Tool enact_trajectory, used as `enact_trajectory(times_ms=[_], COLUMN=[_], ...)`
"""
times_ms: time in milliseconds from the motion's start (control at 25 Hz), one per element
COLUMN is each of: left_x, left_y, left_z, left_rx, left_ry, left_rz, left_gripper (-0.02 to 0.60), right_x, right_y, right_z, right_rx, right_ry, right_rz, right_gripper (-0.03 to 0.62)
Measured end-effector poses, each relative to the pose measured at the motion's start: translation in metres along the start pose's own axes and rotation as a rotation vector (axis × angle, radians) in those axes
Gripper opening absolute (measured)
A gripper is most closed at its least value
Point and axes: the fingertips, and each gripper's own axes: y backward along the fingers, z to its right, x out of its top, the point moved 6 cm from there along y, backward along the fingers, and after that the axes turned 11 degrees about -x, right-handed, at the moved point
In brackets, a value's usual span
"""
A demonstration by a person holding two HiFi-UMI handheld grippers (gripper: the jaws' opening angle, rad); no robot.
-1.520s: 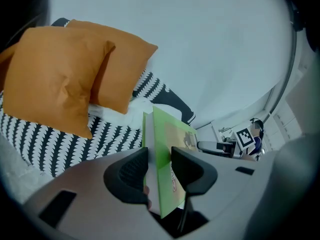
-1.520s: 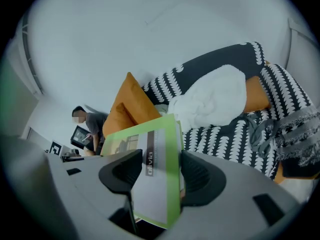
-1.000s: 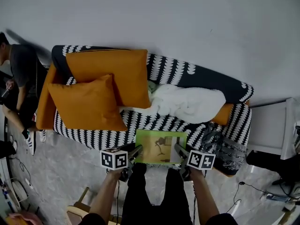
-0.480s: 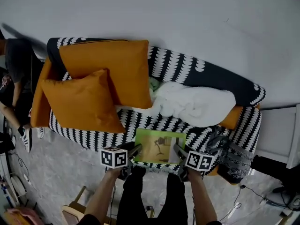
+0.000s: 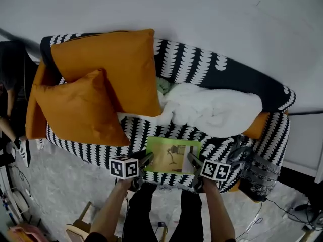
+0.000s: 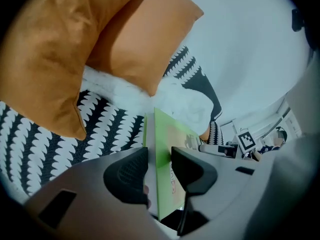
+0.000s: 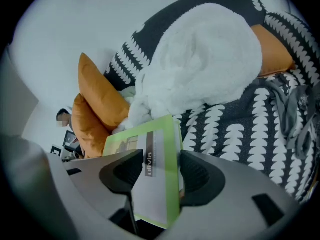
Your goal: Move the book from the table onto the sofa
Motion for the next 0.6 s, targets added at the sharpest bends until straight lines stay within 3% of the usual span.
enact_trajectory(times_ms=[280,480,600], left_x=[-0.006,-0.011,-0.011], left_y=[-0.012,-0.017,-0.014], left_z=[-0.017,-0.024,-0.025], left_rx=[-0.001,0.066,0.076], left_ry=[0.009,-0.018,-0.004], left_rz=[-0.012,-0.004,0.009], left_gripper=[0.156,0.170,0.175], right_x=[-0.008,-0.009,-0.012], right_y=[-0.018,-0.020,-0.019], right_z=[0.011,0.020,0.023], right_rx=[-0.003,-0.075,-0.058], right_ry=[-0.022,-0.032,-0.050], right_rz=[-0.007,0.036,0.019], right_gripper=[0.258,0.259,0.259])
